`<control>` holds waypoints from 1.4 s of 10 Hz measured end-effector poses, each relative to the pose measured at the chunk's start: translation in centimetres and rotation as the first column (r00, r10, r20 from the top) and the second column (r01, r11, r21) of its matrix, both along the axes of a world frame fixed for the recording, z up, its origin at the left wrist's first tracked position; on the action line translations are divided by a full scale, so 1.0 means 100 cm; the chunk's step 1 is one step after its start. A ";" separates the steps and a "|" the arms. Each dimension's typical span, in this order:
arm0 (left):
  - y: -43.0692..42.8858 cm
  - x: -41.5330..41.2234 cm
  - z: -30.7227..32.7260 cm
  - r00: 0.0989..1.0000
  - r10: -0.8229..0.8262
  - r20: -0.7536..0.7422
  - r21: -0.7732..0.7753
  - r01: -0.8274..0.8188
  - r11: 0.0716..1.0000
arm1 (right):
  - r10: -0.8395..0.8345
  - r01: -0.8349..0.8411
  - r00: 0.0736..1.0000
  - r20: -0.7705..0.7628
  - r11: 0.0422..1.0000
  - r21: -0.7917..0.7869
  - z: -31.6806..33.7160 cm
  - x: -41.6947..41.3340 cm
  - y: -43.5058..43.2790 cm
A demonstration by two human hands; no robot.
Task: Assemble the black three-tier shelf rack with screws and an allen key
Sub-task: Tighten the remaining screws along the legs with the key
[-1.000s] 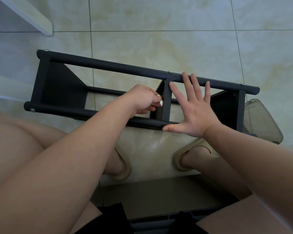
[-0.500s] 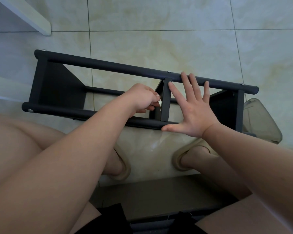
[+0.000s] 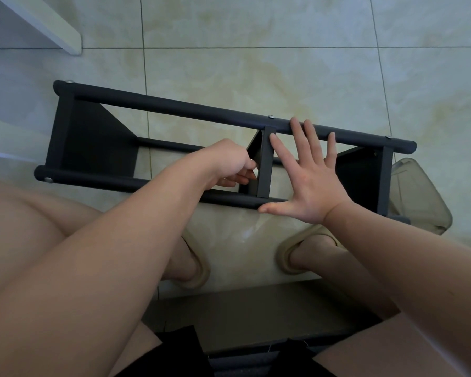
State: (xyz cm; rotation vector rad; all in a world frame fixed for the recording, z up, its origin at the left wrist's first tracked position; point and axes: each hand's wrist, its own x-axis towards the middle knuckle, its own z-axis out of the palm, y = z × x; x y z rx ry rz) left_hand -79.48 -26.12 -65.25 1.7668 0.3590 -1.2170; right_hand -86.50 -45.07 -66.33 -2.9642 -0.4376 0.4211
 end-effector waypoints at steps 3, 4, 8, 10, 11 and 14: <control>0.006 0.001 0.000 0.998 -0.065 -0.003 0.019 0.065 0.998 | 0.004 -0.004 1.000 0.010 1.000 -0.001 -0.001 0.000 -0.001; 0.007 0.002 0.002 0.994 -0.108 0.015 0.041 0.108 0.993 | 0.004 -0.004 1.000 0.013 1.000 -0.002 -0.001 0.000 -0.001; 0.016 0.002 0.008 0.935 -0.338 0.105 0.102 0.328 0.939 | 0.004 -0.004 1.000 0.017 1.000 -0.002 -0.002 -0.001 -0.001; 0.018 -0.001 0.011 0.904 -0.407 0.128 0.139 0.390 0.910 | 0.003 -0.003 1.000 0.013 1.000 -0.005 -0.002 -0.001 0.000; 0.018 -0.002 0.013 0.881 -0.453 0.139 0.153 0.433 0.888 | 0.002 -0.002 1.000 0.012 1.000 -0.002 -0.002 -0.001 -0.001; 0.016 -0.005 0.014 0.838 -0.528 0.139 0.211 0.496 0.842 | -0.004 0.004 1.000 0.018 1.000 0.018 -0.002 -0.001 0.000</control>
